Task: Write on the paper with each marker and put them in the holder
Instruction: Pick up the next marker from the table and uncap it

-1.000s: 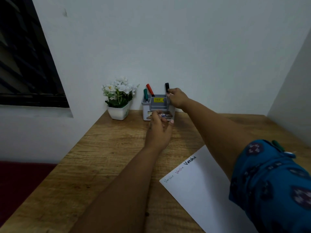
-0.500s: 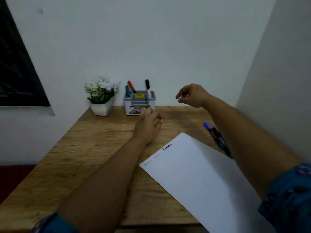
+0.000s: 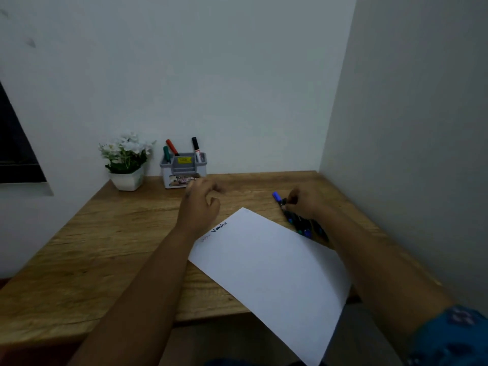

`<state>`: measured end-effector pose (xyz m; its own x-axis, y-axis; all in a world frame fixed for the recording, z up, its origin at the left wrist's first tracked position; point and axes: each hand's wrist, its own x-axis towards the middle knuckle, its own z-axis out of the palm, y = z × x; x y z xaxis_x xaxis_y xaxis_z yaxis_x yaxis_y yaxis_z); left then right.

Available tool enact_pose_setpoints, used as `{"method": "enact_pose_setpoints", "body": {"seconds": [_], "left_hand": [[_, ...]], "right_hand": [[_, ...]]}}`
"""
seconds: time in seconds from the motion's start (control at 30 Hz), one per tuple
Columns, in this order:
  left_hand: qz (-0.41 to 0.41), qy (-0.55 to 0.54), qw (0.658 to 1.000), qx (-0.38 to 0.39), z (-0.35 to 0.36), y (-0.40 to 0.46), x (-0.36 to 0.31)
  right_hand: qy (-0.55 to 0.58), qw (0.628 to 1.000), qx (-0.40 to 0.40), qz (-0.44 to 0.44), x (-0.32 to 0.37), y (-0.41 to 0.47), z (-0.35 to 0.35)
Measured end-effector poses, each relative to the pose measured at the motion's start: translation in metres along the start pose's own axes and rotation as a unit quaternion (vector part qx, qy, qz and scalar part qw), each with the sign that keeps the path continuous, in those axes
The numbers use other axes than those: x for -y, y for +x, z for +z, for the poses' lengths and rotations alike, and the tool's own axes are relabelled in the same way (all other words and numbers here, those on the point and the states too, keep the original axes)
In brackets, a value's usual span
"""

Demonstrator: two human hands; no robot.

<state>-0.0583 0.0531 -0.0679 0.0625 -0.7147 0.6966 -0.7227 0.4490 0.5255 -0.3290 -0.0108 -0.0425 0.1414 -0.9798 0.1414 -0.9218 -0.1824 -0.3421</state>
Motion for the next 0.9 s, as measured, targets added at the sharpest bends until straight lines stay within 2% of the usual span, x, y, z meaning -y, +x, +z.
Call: {"method": "enact_pose_setpoints", "body": {"seconds": [0.2, 0.37, 0.43, 0.57, 0.6, 0.63, 0.73, 0.83, 0.87, 0.9], "left_hand": [[-0.047, 0.027, 0.998, 0.027, 0.001, -0.012, 0.011], [-0.062, 0.034, 0.996, 0.052, 0.007, -0.014, 0.012], [-0.032, 0.067, 0.995, 0.061, 0.011, -0.015, 0.01], [0.103, 0.172, 0.98, 0.021, 0.02, -0.013, 0.008], [0.12, 0.178, 0.976, 0.031, 0.022, -0.014, 0.009], [0.1, 0.158, 0.98, 0.063, 0.022, -0.014, 0.01], [-0.015, 0.038, 0.988, 0.147, 0.019, -0.013, 0.005], [-0.038, -0.061, 0.991, 0.112, 0.018, -0.012, -0.004], [-0.041, -0.091, 0.99, 0.104, 0.018, -0.012, -0.006], [-0.04, -0.107, 0.988, 0.103, 0.018, -0.012, -0.006]], "right_hand": [[-0.017, 1.0, 0.017, 0.015, 0.014, 0.003, 0.018], [0.004, 1.0, -0.014, 0.0, 0.03, 0.002, 0.018], [0.062, 0.996, -0.031, -0.06, 0.039, 0.004, 0.014], [0.139, 0.976, 0.019, -0.166, 0.06, -0.003, 0.006], [0.184, 0.967, 0.014, -0.175, 0.065, -0.004, 0.005], [0.244, 0.954, 0.001, -0.175, 0.068, -0.004, 0.004], [0.417, 0.898, -0.039, -0.135, 0.074, -0.007, 0.002], [0.621, 0.78, 0.034, -0.068, 0.082, -0.013, 0.009], [0.646, 0.757, 0.072, -0.067, 0.086, -0.013, 0.014], [0.625, 0.769, 0.106, -0.082, 0.09, -0.013, 0.018]]}}
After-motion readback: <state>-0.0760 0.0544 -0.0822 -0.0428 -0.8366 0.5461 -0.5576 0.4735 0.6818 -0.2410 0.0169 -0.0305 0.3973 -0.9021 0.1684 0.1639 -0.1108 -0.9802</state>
